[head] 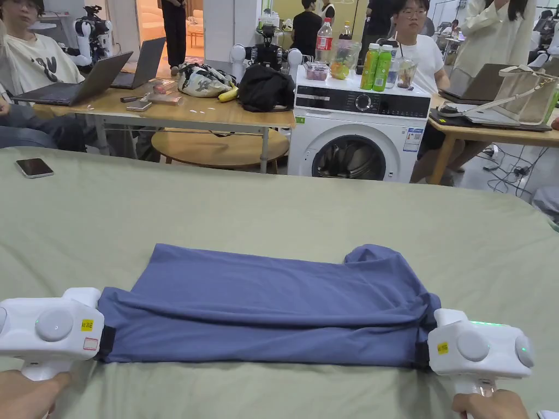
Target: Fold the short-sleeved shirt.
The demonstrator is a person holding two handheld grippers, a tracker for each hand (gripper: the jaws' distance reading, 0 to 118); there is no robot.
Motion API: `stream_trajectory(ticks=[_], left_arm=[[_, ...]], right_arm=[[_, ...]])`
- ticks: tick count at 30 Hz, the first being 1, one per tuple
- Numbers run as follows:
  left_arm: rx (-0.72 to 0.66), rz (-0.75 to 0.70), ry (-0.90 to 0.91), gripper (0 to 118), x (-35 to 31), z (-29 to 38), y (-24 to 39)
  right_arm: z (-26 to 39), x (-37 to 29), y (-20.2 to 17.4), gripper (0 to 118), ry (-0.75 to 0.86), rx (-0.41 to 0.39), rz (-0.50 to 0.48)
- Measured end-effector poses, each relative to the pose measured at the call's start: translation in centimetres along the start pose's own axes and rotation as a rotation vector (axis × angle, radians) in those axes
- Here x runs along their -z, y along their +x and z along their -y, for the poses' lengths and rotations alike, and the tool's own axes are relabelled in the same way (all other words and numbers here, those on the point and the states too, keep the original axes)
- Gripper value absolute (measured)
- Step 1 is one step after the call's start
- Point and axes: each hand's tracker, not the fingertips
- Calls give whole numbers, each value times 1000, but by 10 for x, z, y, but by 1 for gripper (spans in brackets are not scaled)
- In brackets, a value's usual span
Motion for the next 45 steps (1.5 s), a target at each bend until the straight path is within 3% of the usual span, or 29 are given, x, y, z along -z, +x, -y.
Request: stream_trajectory(ticks=[6, 17, 24, 29, 38, 39, 40, 42, 43, 45], left_arm=[[-37, 24, 54, 0, -15, -3, -5], [-36, 65, 222, 0, -87, -4, -16], [-62, 76, 199, 0, -101, 43, -40], [-70, 80, 121, 0, -85, 81, -44], [-48, 42, 55, 0, -50, 104, -32], [-56, 37, 65, 0, -52, 103, -31], [-67, 33, 76, 2, -56, 101, -30], [-75, 41, 104, 27, -66, 99, -28], [-75, 40, 145, 39, -71, 97, -25], [-67, 55, 226, 39, -84, 92, -18]], right_arm=[[-4, -28, 1, 0, 109, 23, 22], [-9, -128, 13, 0, 245, -58, 70], [46, -144, 21, 0, 172, -69, 89], [97, -122, 15, 0, 30, -115, 126], [116, -92, 13, 1, 25, -78, 125], [114, -94, 11, 3, 39, -81, 132], [112, -100, 9, 17, 57, -83, 132], [106, -113, 3, 52, 107, -71, 164], [103, -121, -2, 57, 157, -73, 176], [95, -135, -12, 57, 245, -79, 184]])
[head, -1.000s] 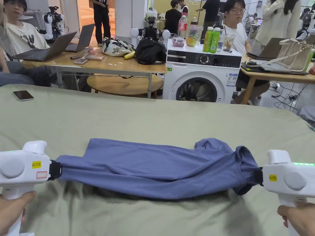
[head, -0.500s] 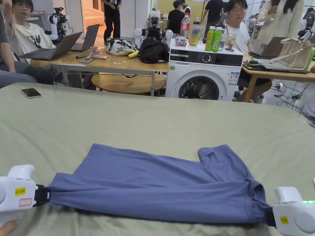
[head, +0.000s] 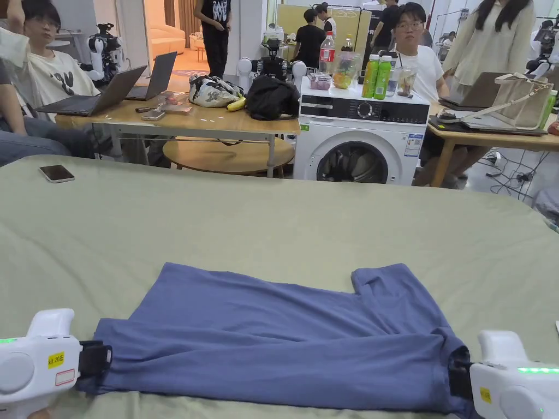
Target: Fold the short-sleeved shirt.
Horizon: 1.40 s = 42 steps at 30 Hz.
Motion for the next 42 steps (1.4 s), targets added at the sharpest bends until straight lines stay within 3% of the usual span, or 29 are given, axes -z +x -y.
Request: stream_trajectory(ticks=[5, 8, 9, 10, 11, 12, 13, 19, 29, 31, 32, 34, 35, 39, 42], left_arm=[[46, 18, 217, 40, -24, -13, 35], [100, 13, 329, 40, -33, -13, 59], [111, 10, 352, 40, -27, -14, 58], [123, 8, 375, 35, -27, -14, 64], [140, 16, 398, 23, -28, -15, 71], [150, 10, 398, 6, -27, -15, 75], [167, -26, 420, 0, -27, -15, 81], [180, -22, 368, 0, -4, -44, 79], [58, 30, 3, 0, 118, -158, 21], [46, 47, -75, 11, 143, -172, 19], [33, 66, -113, 11, 156, -177, 17], [2, 66, -173, 48, 177, -182, 20], [-12, 74, -174, 56, 186, -184, 21], [-29, 53, -222, 63, 224, -186, 32], [41, 3, -257, 63, 246, -181, 43]], right_arm=[[-23, -24, -32, 57, 217, 102, -54], [-29, -27, -58, 55, 321, 105, -72], [-31, -28, -66, 48, 341, 96, -80], [-33, -28, -75, 28, 355, 90, -86], [-34, -28, -84, 9, 367, 90, -84], [-34, -29, -91, 0, 383, 91, -87], [-35, -30, -98, 0, 400, 90, -93], [-43, -18, -118, 0, 388, 98, -128], [-60, 24, -110, 0, 285, 85, -145], [-61, 32, -107, 0, 265, 78, -140], [-61, 36, -106, 0, 254, 72, -133], [-61, 43, -102, 0, 238, 64, -128], [-61, 45, -101, 0, 231, 62, -125], [-62, 52, -94, 0, 203, 58, -111], [-61, 56, -90, 0, 186, 48, -94]])
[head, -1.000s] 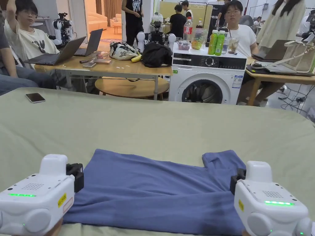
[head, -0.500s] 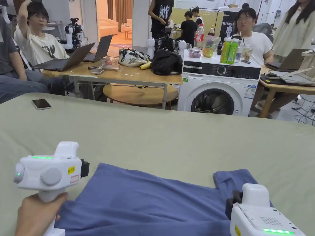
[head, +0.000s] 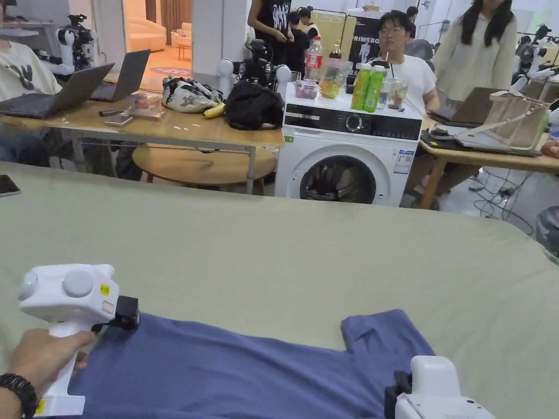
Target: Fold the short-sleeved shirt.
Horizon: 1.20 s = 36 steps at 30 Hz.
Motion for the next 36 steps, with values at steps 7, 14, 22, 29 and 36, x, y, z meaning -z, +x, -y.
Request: stream_trajectory(ticks=[7, 14, 22, 29, 36], left_arm=[[160, -80, 51, 0, -9, 6, 27], [140, -32, 132, 0, -50, 26, 23], [112, 13, 254, 0, -108, 51, 10], [94, 14, 255, 0, -109, 60, 7], [88, 11, 245, 0, -107, 60, 6]], right_arm=[[-4, 9, 14, 0, -44, -1, 14], [-40, 49, 46, 5, -159, 44, 10], [-80, 145, 103, 67, -385, 47, 66], [-60, 200, 119, 67, -552, 83, -12], [-64, 188, 122, 0, -490, 79, 0]])
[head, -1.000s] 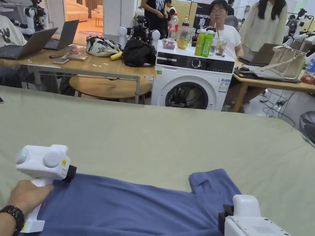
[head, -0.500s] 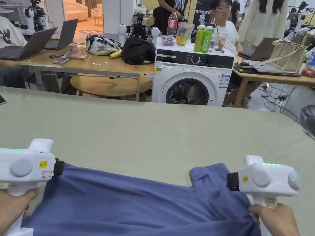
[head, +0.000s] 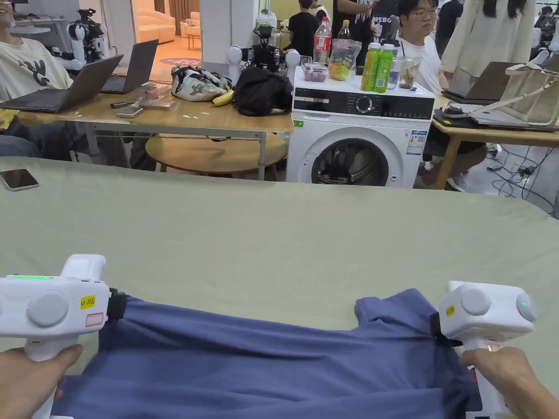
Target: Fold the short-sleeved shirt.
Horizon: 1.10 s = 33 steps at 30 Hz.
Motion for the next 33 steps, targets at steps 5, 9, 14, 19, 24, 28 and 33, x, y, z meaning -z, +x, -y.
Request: stream_trajectory(ticks=[5, 9, 14, 19, 24, 28, 33], left_arm=[[-27, 13, 4, 0, -5, -3, -3], [-24, 11, 21, 0, -22, -4, -4], [-35, 27, 49, 0, -52, 5, -8], [-48, 54, 91, 0, -92, 24, -16], [-49, 84, 111, 0, -126, 52, -22], [-64, 107, 85, 0, -143, 85, -27], [-102, 125, -48, 0, -140, 128, -34]], right_arm=[[10, -30, 0, 0, 112, 19, -25], [17, -72, -13, 0, 164, -34, -23], [35, -118, -18, 0, 228, -64, -3], [70, -162, -9, 0, 278, -54, -5], [111, -199, -4, 0, 300, -51, -28], [147, -213, -1, 0, 286, -61, -43], [185, -201, 2, 0, 176, -108, -1]])
